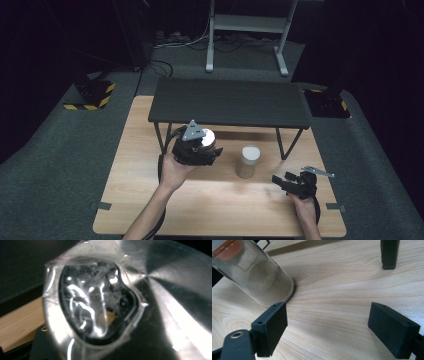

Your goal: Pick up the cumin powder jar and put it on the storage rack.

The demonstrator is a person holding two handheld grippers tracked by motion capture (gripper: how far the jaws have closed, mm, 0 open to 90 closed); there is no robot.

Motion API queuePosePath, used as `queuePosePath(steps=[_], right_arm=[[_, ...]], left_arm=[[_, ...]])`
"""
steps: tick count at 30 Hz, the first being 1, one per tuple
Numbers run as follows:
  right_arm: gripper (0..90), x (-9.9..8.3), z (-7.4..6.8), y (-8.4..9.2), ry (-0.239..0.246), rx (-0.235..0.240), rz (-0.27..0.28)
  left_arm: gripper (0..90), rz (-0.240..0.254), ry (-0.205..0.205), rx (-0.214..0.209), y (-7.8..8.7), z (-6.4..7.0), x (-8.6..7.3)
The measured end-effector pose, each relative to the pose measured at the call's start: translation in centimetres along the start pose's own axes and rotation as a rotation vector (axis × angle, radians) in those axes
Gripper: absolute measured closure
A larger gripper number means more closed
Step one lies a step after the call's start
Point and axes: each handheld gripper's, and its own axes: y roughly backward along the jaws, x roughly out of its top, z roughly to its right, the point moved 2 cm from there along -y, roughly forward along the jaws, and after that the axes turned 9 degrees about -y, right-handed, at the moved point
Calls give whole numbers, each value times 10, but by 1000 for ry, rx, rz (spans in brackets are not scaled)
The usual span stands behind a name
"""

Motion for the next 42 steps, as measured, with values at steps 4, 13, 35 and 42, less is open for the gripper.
queuePosePath(steps=[4, 13, 35, 42], right_arm=[[153, 0, 0, 0, 1, 1, 0], [153, 0, 0, 0, 0, 1, -2], [153, 0, 0, 0, 3, 4, -3], [153, 0, 0, 0, 3, 4, -3]], left_arm=[[312, 4, -6, 3, 0, -4, 11], [312, 28, 3, -3, -1, -18, 34], [313, 22, 10, 101, -20, -36, 76], [313, -6, 32, 141, -31, -43, 82]])
